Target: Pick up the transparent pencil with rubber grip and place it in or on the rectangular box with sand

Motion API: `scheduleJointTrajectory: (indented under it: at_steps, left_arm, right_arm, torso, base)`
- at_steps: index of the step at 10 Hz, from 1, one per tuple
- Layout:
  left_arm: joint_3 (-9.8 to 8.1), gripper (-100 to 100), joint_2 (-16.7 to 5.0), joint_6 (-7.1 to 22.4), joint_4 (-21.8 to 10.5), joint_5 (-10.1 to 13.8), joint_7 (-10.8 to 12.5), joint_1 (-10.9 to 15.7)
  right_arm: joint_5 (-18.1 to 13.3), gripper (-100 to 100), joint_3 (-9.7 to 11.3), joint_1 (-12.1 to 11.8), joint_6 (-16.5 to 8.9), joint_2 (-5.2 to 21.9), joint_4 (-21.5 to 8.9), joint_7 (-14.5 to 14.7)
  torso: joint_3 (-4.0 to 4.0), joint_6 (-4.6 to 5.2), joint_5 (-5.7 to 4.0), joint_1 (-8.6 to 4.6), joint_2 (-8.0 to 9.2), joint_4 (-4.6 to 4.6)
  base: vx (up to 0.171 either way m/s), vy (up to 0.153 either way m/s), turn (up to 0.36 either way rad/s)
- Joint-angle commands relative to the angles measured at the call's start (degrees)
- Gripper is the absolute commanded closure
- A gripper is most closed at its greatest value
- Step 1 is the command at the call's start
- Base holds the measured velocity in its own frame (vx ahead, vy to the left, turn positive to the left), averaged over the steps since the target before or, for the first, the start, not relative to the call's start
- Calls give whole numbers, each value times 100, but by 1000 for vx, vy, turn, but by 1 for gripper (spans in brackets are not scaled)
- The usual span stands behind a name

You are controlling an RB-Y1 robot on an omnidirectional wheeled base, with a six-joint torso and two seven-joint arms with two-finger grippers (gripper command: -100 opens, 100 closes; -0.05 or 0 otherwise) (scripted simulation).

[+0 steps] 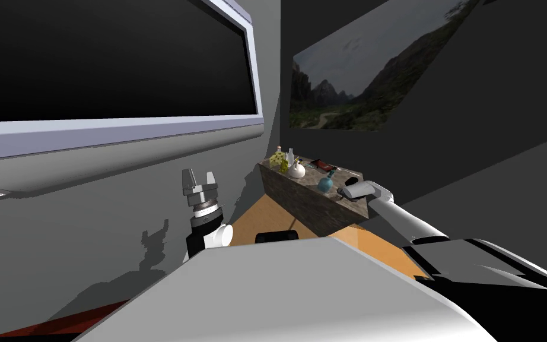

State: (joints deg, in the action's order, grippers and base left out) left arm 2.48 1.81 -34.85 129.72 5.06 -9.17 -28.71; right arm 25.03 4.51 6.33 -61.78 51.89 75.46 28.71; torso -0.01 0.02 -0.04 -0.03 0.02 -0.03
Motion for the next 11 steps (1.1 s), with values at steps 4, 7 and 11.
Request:
scheduleJointTrajectory:
  at_steps: [4, 7, 11]
  left_arm:
    - [0, 0, 0, 0, 0, 0, 0, 0]
    - [0, 0, 0, 0, 0, 0, 0, -2]
    - [0, 0, 0, 0, 0, 0, 0, 0]
  right_arm:
    - [101, 100, 2, -72, -9, 68, 162, 99]
    - [275, 100, 2, -199, -36, 199, 482, 262]
    - [401, 100, 48, -233, 10, 379, 366, 365]
  torso:
    - [-3, -1, 0, 0, -5, -1]
    - [-28, -3, 8, 33, -49, -9]
    - [-10, -5, 1, 6, -16, -3]
  base:
    - [18, 7, -59]
    - [124, 82, -219]
    - [29, 24, -6]
